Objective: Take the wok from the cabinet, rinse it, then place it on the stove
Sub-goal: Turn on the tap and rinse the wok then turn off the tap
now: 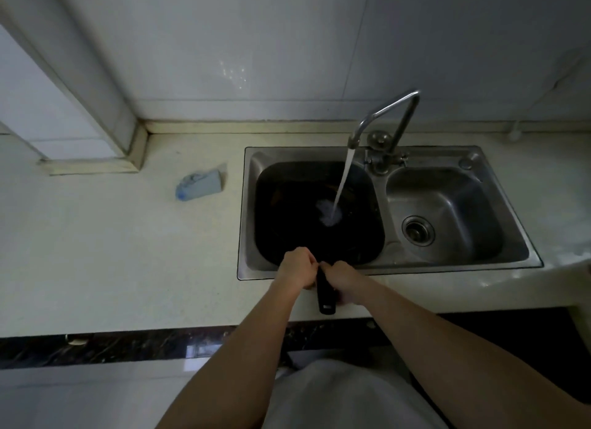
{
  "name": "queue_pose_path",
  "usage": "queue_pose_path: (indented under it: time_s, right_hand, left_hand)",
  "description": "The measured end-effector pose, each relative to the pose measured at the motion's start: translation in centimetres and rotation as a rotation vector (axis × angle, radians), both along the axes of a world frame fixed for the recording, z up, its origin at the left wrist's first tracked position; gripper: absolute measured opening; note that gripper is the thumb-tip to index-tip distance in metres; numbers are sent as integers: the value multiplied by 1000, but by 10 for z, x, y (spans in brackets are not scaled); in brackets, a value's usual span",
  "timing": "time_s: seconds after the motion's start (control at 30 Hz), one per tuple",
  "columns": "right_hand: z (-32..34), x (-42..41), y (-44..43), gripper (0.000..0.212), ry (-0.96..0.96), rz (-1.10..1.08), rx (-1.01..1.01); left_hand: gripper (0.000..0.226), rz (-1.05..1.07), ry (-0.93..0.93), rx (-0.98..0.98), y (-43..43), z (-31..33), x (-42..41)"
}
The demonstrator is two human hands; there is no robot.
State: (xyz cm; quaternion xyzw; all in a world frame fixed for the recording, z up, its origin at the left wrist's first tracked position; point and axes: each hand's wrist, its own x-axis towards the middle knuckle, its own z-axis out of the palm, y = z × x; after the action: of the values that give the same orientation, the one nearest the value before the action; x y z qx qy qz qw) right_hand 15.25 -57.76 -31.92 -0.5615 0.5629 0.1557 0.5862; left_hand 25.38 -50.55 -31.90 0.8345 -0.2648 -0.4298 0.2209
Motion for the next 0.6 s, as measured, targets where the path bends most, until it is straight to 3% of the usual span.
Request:
queue_pose_path:
  time_s: [0.1, 0.17, 0.27, 0.47, 0.6]
  right_hand:
    - [12, 0, 18, 29, -93, -210, 193]
    - [10, -1, 28, 29, -116, -295, 212]
    - [2, -5, 34, 36, -137, -352, 176]
    - [1, -8, 25, 30, -285, -467, 355]
    - [6, -4, 26, 26, -194, -434, 323]
  left_hand:
    - [25, 58, 64, 44, 8, -7, -8]
    - [21, 29, 84, 80, 11, -13, -13]
    - [20, 71, 137, 56, 12, -18, -20]
    - [32, 307, 93, -21, 13, -13, -22]
    - [40, 470, 176, -31, 18, -17, -28]
